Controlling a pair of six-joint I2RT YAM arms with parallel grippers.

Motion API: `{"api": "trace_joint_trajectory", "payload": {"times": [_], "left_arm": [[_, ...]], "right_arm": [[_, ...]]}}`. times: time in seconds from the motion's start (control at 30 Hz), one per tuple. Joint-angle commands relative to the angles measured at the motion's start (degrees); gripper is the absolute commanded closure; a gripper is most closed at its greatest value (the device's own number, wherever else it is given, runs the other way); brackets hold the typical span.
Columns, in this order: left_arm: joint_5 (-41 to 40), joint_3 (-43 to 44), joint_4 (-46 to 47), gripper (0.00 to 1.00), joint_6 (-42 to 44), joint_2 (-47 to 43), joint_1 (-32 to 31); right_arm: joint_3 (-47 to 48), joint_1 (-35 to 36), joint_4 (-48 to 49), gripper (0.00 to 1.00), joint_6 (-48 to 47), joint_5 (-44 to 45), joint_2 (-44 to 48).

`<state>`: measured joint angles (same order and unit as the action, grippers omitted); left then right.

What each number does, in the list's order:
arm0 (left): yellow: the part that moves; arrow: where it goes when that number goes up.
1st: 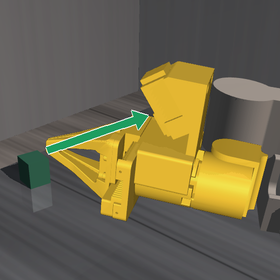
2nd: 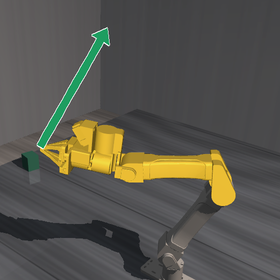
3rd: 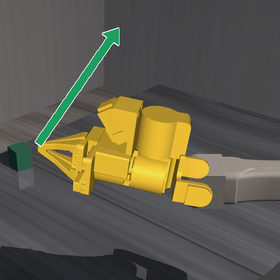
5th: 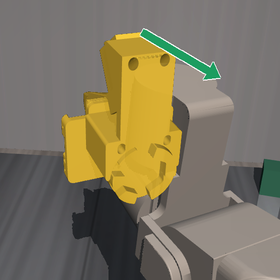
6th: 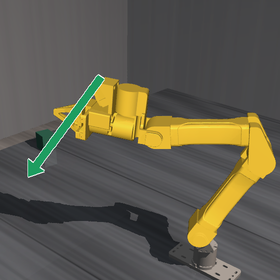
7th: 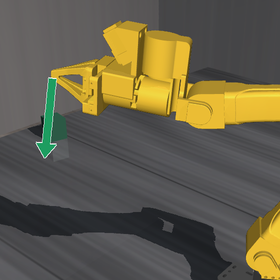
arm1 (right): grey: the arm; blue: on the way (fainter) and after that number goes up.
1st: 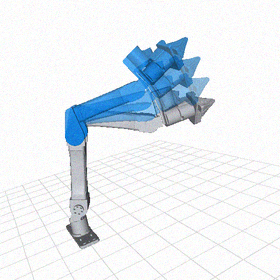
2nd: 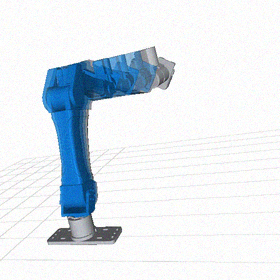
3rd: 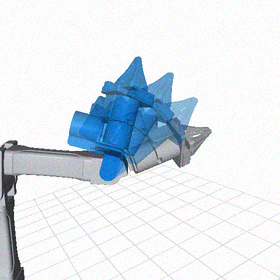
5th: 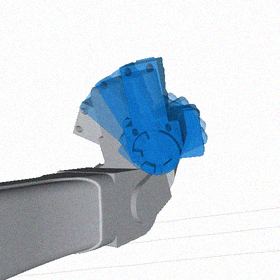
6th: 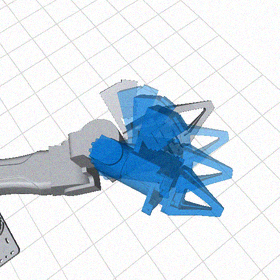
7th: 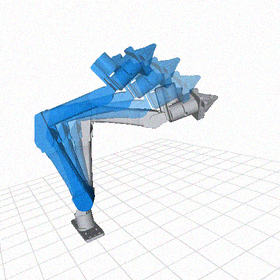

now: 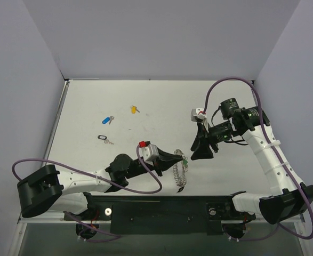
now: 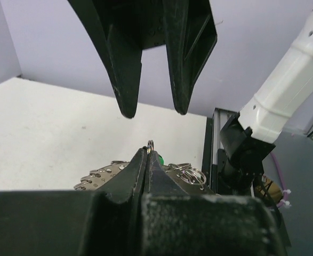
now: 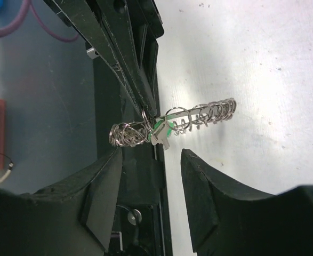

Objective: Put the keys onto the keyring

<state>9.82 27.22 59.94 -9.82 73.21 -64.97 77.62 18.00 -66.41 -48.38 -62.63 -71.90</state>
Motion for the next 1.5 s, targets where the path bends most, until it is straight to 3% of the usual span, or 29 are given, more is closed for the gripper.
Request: {"api": "trace_joint_trajectory", "payload": {"times": [0.0, 0.3, 0.6, 0.97, 1.23, 1.47], "left_arm": [[0.8, -0.2, 13.5, 1.0, -2.8, -3.7, 1.2], [3.4, -0.2, 12.7, 1.0, -4.4, -6.0, 2.7], [5.7, 0.6, 12.7, 1.0, -5.6, -5.2, 2.9], [6.3, 1.3, 14.3, 1.0, -6.3, -4.0, 2.9], [7.2, 1.6, 15.1, 1.0, -6.9, -3.1, 2.8], [7.3, 1.6, 15.3, 1.0, -6.8, -2.8, 2.9]], "right_arm": [[-1.1, -0.3, 0.4, 0.56, 5.2, -8.9, -0.4], [-5.6, -0.3, -0.4, 0.5, -3.3, -14.9, 1.5], [-1.6, -0.1, -12.9, 0.5, -19.6, -18.2, -2.5], [-1.5, 1.6, -13.4, 0.61, -21.1, -19.7, -3.0], [-0.3, 1.4, -15.4, 0.62, -23.3, -19.7, -3.9], [-0.4, 1.4, -15.4, 0.76, -23.6, -19.7, -4.1]]}}
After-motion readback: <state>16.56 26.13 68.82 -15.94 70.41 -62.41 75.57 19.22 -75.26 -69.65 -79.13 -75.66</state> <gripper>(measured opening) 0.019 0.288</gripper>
